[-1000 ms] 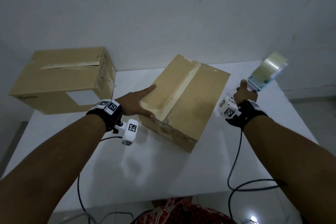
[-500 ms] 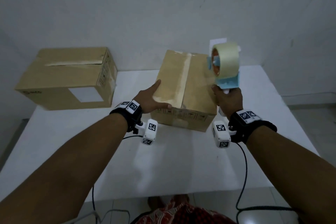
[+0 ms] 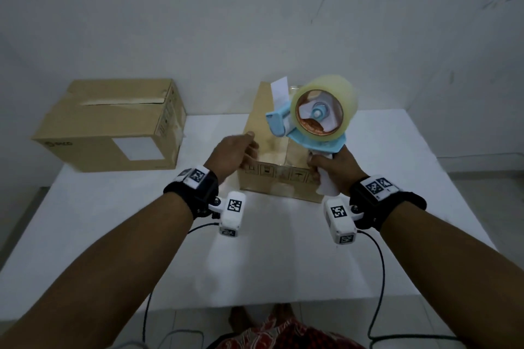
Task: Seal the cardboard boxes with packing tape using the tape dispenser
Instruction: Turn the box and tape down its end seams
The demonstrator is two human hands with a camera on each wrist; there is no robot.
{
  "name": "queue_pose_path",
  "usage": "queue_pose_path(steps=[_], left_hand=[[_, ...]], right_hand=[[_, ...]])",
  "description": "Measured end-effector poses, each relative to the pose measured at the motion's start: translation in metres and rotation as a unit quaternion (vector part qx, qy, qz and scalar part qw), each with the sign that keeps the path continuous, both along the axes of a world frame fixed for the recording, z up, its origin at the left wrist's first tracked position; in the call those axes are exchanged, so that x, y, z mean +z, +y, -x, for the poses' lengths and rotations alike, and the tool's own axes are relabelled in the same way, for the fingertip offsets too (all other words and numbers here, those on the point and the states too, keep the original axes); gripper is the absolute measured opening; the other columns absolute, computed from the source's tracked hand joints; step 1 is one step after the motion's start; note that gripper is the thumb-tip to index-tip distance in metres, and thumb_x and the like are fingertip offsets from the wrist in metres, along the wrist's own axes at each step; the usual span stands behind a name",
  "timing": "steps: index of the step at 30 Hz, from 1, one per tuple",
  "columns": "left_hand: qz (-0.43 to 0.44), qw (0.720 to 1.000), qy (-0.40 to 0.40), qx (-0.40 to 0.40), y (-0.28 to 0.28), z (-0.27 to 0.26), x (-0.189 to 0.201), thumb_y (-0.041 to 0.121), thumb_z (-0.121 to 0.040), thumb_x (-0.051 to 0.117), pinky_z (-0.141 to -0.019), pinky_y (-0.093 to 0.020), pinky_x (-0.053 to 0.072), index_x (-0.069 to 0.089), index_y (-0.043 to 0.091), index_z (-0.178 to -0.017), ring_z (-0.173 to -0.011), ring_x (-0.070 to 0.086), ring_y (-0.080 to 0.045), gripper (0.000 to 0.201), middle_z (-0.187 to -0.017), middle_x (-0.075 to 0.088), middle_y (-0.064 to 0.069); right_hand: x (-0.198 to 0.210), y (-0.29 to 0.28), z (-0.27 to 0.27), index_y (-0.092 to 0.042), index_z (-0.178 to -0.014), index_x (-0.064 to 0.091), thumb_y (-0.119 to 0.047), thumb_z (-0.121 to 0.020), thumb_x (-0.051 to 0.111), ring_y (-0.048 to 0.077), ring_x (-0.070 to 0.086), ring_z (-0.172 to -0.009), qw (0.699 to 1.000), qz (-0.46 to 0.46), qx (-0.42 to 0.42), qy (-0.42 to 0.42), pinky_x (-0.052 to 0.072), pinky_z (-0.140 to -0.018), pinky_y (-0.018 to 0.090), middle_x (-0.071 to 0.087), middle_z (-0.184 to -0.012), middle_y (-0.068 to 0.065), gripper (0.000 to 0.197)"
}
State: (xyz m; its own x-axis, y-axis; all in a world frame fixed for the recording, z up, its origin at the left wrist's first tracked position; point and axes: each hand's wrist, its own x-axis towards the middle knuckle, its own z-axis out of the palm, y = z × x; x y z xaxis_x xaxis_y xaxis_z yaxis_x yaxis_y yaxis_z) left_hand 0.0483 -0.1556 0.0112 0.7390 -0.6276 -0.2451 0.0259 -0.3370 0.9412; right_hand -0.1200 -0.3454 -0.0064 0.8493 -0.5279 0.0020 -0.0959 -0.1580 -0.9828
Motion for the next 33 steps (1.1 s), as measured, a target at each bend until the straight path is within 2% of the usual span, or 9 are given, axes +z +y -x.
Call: queue_pose_path(steps=[2,4,6,9,15,20,24,29,33], left_hand=[[-0.004,0.971,0.235,-0.052,0.002,0.015,0.01,0.063,-0.087,0.054,-0.064,-0.032,0.056,0.068,0.002,-0.098,-0.075,0.069,-0.028,0.063,-0.095,0.071,-0.022],[-0.03,0.94,0.321,-0.111,0.003,0.026,0.012,0.069,-0.08,0.053,-0.064,-0.029,0.057,0.068,0.001,-0.107,-0.081,0.07,-0.03,0.075,-0.1,0.072,-0.021],[-0.016,0.936,0.325,-0.131,0.003,0.035,0.015,0.058,-0.089,0.052,-0.056,-0.023,0.054,0.068,0.002,-0.106,-0.069,0.071,-0.021,0.06,-0.089,0.074,-0.013],[0.036,0.945,0.316,-0.075,0.003,0.034,0.014,0.028,-0.095,0.058,-0.044,-0.018,0.048,0.067,0.004,-0.085,-0.049,0.063,-0.011,0.027,-0.063,0.068,-0.003],[0.076,0.925,0.373,-0.006,0.01,0.007,0.014,0.024,-0.095,0.053,-0.037,-0.014,0.037,0.067,0.01,-0.056,-0.037,0.051,-0.008,0.044,-0.047,0.055,0.001],[0.061,0.925,0.375,-0.02,0.008,0.001,0.012,0.024,-0.09,0.055,-0.037,-0.015,0.035,0.067,0.009,-0.057,-0.037,0.048,-0.01,0.039,-0.047,0.052,0.0],[0.028,0.924,0.379,-0.038,0.007,0.0,0.009,0.023,-0.096,0.048,-0.037,-0.014,0.034,0.065,0.009,-0.057,-0.037,0.046,-0.01,0.046,-0.048,0.049,0.0],[0.0,0.931,0.364,-0.036,0.008,-0.01,0.007,0.022,-0.098,0.046,-0.034,-0.015,0.033,0.062,0.005,-0.064,-0.036,0.044,-0.009,0.04,-0.048,0.048,0.0],[-0.036,0.957,0.286,-0.021,0.005,-0.016,0.005,0.008,-0.097,0.04,-0.035,-0.017,0.037,0.054,0.002,-0.079,-0.033,0.045,-0.012,0.024,-0.045,0.05,-0.004]], right_hand=[[0.005,0.007,-0.004,-0.009,-0.066,0.056,-0.006,-0.071,0.067,0.017,0.054,-0.052,1.0,0.018,0.008,-0.011,0.046,-0.053,0.03,0.057,-0.057,0.004,0.012],[0.008,0.012,-0.009,-0.015,-0.069,0.057,0.008,-0.075,0.066,0.004,0.056,-0.058,0.999,0.042,0.015,-0.024,0.048,-0.059,0.025,0.059,-0.064,-0.002,0.026],[0.005,0.014,-0.013,-0.013,-0.07,0.058,0.01,-0.076,0.065,0.006,0.056,-0.059,0.998,0.05,0.024,-0.017,0.048,-0.061,0.03,0.061,-0.065,-0.002,0.025],[0.003,0.015,-0.016,-0.023,-0.066,0.059,-0.002,-0.071,0.065,0.012,0.055,-0.055,0.999,0.035,0.037,-0.008,0.045,-0.058,0.032,0.061,-0.058,-0.009,0.022],[0.002,0.018,-0.012,0.0,-0.066,0.054,0.007,-0.077,0.059,0.026,0.05,-0.046,0.998,-0.01,0.066,-0.002,0.044,-0.051,0.034,0.054,-0.05,0.009,0.014],[-0.004,0.018,-0.011,0.004,-0.071,0.055,0.006,-0.076,0.059,0.017,0.052,-0.045,0.997,-0.009,0.076,0.002,0.043,-0.051,0.028,0.057,-0.05,0.002,0.007],[-0.002,0.022,-0.011,0.017,-0.069,0.046,0.004,-0.075,0.056,0.03,0.047,-0.046,0.992,-0.054,0.111,-0.016,0.042,-0.05,0.033,0.049,-0.052,0.025,0.018],[0.001,0.024,-0.006,0.009,-0.073,0.051,0.006,-0.073,0.057,0.032,0.044,-0.047,0.989,-0.088,0.119,0.006,0.04,-0.047,0.036,0.048,-0.054,0.025,0.006],[0.002,0.031,-0.005,0.003,-0.073,0.052,0.007,-0.07,0.056,0.028,0.045,-0.042,0.985,-0.106,0.133,0.016,0.039,-0.045,0.033,0.046,-0.053,0.021,0.007]])
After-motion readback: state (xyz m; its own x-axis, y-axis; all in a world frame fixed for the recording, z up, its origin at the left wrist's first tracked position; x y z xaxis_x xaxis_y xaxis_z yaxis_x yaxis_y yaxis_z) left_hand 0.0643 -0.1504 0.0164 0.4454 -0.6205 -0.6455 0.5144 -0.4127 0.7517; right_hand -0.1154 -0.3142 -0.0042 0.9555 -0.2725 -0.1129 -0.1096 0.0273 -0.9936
